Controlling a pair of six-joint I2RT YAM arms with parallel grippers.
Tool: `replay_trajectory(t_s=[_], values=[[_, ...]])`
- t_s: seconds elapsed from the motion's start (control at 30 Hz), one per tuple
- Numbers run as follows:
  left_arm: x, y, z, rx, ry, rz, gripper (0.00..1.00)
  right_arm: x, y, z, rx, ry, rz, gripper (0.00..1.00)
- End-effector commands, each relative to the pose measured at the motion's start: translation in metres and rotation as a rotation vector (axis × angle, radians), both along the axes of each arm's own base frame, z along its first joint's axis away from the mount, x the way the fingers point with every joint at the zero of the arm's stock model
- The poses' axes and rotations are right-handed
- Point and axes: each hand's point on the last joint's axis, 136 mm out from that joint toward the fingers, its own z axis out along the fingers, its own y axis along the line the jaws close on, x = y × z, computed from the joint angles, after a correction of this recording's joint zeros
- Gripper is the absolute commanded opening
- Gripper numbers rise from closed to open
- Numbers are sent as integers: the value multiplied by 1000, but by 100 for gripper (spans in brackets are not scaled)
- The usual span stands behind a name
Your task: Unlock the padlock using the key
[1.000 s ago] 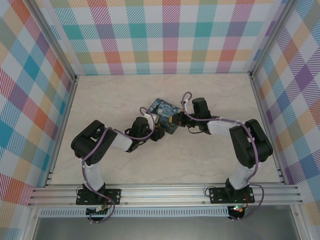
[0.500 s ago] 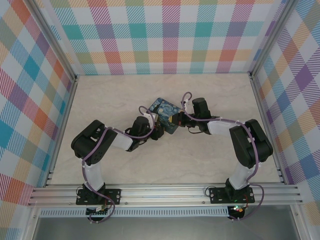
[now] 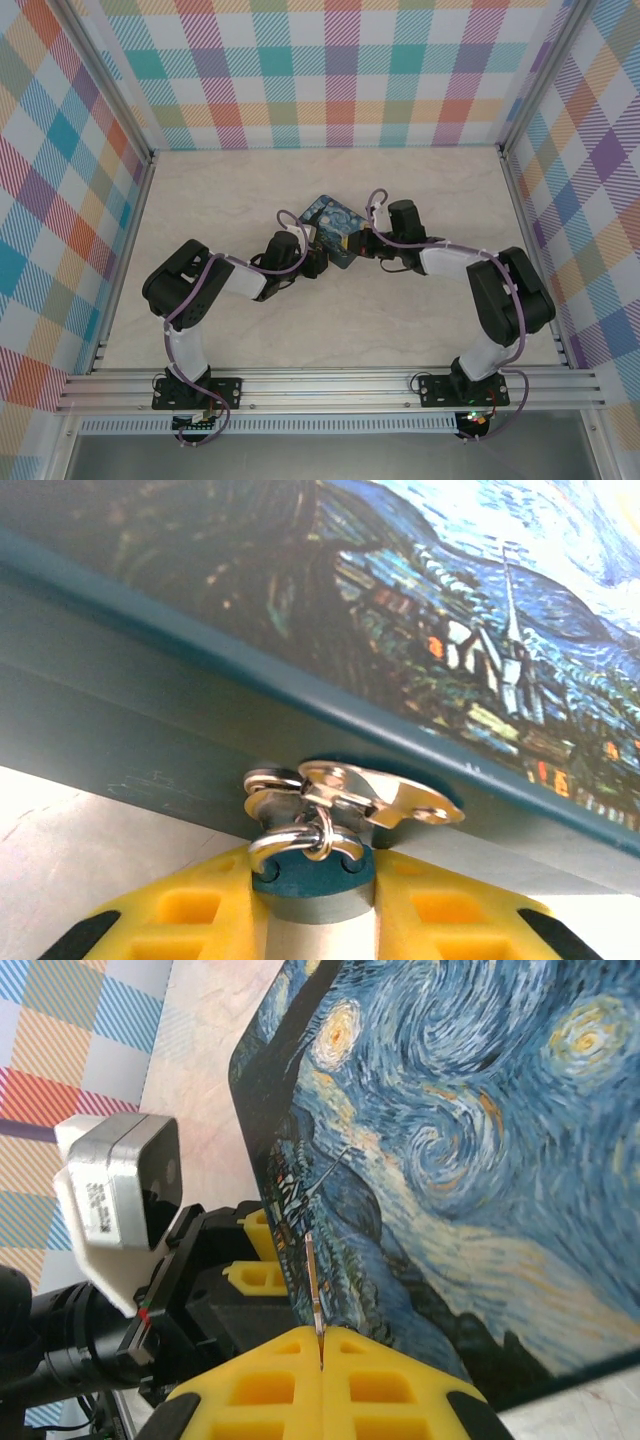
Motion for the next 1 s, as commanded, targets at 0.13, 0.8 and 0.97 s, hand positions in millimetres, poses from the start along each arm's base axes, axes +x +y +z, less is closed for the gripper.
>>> replay_trajectory(t_s=[0.13,0.8,0.97], values=[[-1,-15,25,-92,51,9,29,-21,-18,7,-80,-106,12,0],[-6,-29,46,-209,222,51,28,-73,-9,-32,-245,-283,159,1],[-10,-32,51,-210,239,46,28,-70,-3,-40,-270,-286,188,1]])
